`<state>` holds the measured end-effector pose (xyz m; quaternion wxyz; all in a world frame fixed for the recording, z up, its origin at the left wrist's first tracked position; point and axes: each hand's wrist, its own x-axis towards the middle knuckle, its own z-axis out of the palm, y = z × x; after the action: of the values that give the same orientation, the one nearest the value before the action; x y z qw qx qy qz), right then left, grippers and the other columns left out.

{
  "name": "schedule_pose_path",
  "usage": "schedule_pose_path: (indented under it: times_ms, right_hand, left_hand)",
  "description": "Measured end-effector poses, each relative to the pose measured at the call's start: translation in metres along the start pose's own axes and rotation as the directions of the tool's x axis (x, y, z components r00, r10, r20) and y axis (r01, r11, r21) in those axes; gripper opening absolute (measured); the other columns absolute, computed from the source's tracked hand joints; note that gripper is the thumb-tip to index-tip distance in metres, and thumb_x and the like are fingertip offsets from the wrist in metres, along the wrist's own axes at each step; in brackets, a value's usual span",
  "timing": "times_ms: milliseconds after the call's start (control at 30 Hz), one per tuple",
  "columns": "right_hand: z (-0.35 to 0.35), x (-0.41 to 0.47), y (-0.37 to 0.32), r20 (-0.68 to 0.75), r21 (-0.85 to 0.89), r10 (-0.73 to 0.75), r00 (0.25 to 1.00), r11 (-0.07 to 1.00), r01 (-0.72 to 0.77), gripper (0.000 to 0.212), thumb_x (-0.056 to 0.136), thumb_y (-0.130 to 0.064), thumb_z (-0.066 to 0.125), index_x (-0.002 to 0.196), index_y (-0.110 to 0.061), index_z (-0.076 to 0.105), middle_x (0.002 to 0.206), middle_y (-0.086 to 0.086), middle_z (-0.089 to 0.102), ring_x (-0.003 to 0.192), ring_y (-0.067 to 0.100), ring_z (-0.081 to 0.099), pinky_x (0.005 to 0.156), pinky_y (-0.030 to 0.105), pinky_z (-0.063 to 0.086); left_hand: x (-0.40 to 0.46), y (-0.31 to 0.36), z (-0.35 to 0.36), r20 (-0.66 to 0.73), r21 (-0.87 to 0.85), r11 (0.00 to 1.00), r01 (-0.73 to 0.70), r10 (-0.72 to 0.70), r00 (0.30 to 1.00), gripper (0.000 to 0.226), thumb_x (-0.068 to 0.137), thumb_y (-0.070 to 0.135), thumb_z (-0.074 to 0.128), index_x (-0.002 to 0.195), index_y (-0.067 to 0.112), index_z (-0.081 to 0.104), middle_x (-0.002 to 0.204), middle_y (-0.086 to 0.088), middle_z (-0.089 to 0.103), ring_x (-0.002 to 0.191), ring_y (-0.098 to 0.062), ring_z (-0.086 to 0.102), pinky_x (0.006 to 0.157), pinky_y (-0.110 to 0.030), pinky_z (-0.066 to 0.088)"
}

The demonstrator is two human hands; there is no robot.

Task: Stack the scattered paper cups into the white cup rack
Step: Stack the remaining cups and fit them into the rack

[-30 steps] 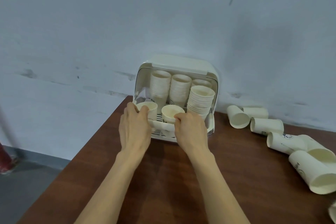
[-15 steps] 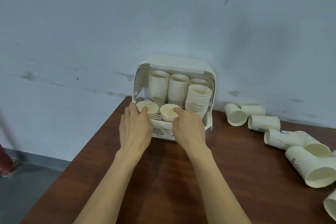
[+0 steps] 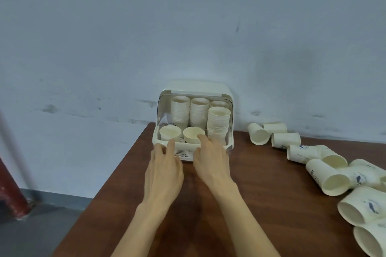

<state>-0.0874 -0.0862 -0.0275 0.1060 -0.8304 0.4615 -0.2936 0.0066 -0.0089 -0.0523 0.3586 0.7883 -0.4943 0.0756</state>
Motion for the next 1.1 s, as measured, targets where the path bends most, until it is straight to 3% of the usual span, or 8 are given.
schedule_pose_path:
  times_ms: [267,467,633,833,1000,1100]
  right_hand:
    - [-0.041,-0.07,0.02,-0.03,-0.02,0.053,0.998,0.998,-0.053,0.044,0.094,-0.016,0.041,0.137,-0.021,0.041,0.119,0.002,0.054,0.111,0.021,0.048,0.088,0.034,0.044]
    - [-0.079,-0.116,0.051,-0.072,-0.058,0.112,0.991,0.992,-0.116,0.046,0.097,-0.021,0.041,0.142,-0.021,0.038,0.123,-0.001,0.053,0.115,0.019,0.047,0.091,0.032,0.042]
    - [-0.109,-0.148,0.081,-0.122,-0.102,0.165,0.979,0.979,-0.177,0.046,0.098,-0.02,0.039,0.144,-0.022,0.036,0.127,-0.001,0.052,0.117,0.018,0.046,0.092,0.032,0.042]
    - [-0.141,-0.183,0.118,-0.185,-0.13,0.237,0.954,0.956,-0.263,0.045,0.098,-0.024,0.038,0.144,-0.023,0.037,0.125,-0.002,0.053,0.116,0.018,0.048,0.093,0.032,0.043]
    - [-0.165,-0.205,0.146,-0.286,-0.108,0.341,0.896,0.917,-0.383,0.042,0.097,-0.022,0.04,0.138,-0.021,0.045,0.127,-0.001,0.056,0.114,0.019,0.052,0.092,0.033,0.043]
    - [-0.186,-0.217,0.163,-0.364,-0.068,0.492,0.791,0.833,-0.549,0.036,0.097,-0.026,0.04,0.131,-0.017,0.045,0.112,0.004,0.063,0.107,0.025,0.056,0.078,0.034,0.038]
  left_hand:
    - [-0.05,0.022,-0.033,-0.008,-0.052,0.999,-0.013,0.013,1.0,0.046,0.095,0.023,0.046,0.14,0.022,0.038,0.119,-0.001,0.044,0.1,-0.025,0.056,0.069,-0.032,0.045]
    - [-0.077,0.055,-0.03,0.005,-0.129,0.991,-0.043,0.044,0.999,0.044,0.096,0.025,0.046,0.14,0.022,0.042,0.119,-0.003,0.047,0.103,-0.028,0.057,0.074,-0.037,0.046]
    - [-0.103,0.091,-0.021,-0.003,-0.206,0.967,-0.147,0.15,0.989,0.04,0.096,0.025,0.048,0.136,0.023,0.047,0.099,0.008,0.04,0.085,-0.024,0.058,0.067,-0.034,0.045]
    - [-0.131,0.13,-0.005,0.033,-0.285,0.928,-0.239,0.258,0.965,0.042,0.094,0.024,0.05,0.137,0.025,0.048,0.1,0.009,0.044,0.079,-0.018,0.058,0.067,-0.032,0.047]
    - [-0.148,0.156,0.006,0.067,-0.309,0.904,-0.295,0.33,0.942,0.044,0.095,0.025,0.049,0.139,0.028,0.045,0.099,0.011,0.043,0.077,-0.011,0.053,0.065,-0.026,0.045]
    - [-0.155,0.166,0.011,0.085,-0.331,0.893,-0.304,0.349,0.933,0.045,0.096,0.026,0.047,0.14,0.03,0.042,0.1,0.012,0.043,0.076,-0.008,0.051,0.066,-0.024,0.043]
